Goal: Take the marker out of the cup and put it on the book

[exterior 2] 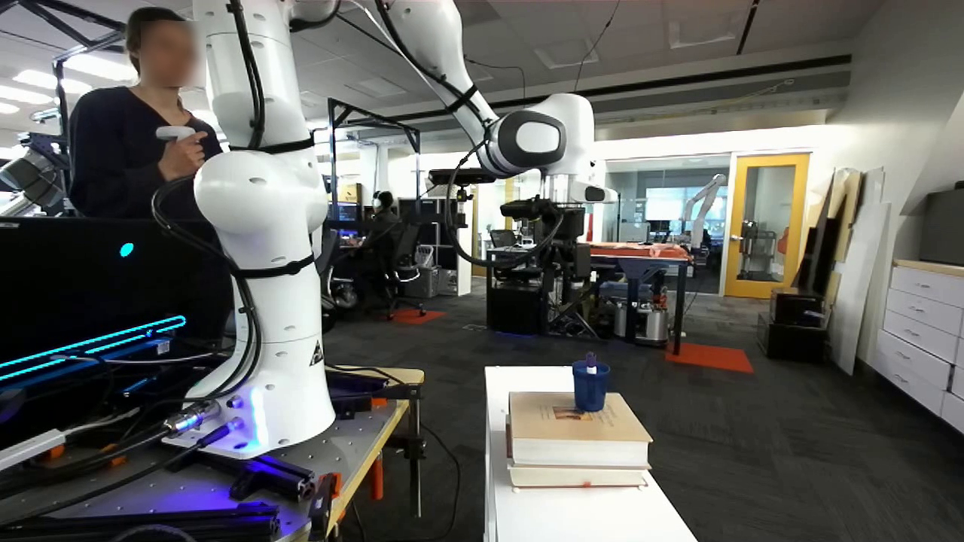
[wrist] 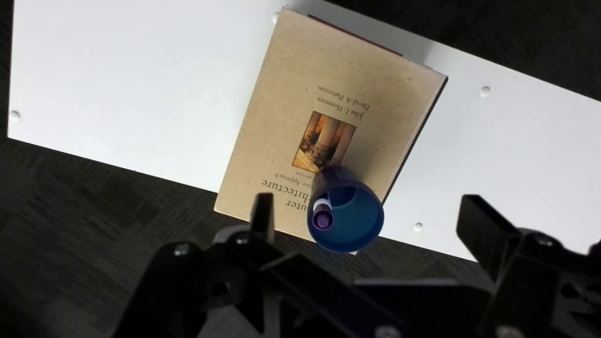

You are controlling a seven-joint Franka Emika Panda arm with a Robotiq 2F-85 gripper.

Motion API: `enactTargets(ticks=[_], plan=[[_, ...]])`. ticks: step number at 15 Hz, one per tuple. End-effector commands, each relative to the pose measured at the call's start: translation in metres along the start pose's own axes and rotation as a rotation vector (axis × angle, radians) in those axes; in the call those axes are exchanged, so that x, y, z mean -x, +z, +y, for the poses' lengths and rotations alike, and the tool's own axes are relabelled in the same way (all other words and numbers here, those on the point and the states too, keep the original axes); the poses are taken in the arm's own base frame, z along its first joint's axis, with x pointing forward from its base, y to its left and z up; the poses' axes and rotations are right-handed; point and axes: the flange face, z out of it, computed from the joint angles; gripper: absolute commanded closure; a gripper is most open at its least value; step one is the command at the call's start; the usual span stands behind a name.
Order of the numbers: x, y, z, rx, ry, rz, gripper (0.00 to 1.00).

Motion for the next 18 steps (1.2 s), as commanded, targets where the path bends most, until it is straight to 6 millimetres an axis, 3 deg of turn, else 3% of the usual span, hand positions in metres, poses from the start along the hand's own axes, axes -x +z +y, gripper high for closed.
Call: enactTargets(ticks=[1,8,18], plan=[[-0.008,0.009,-0.002,-0.039,-0.014,0.054,0.0],[-0.024,0.042,-0.005,-0.063,-0.067,0.053,0.0],[-0.062,0.08,-0.043,-0.024,-0.283,-0.003,0.0]])
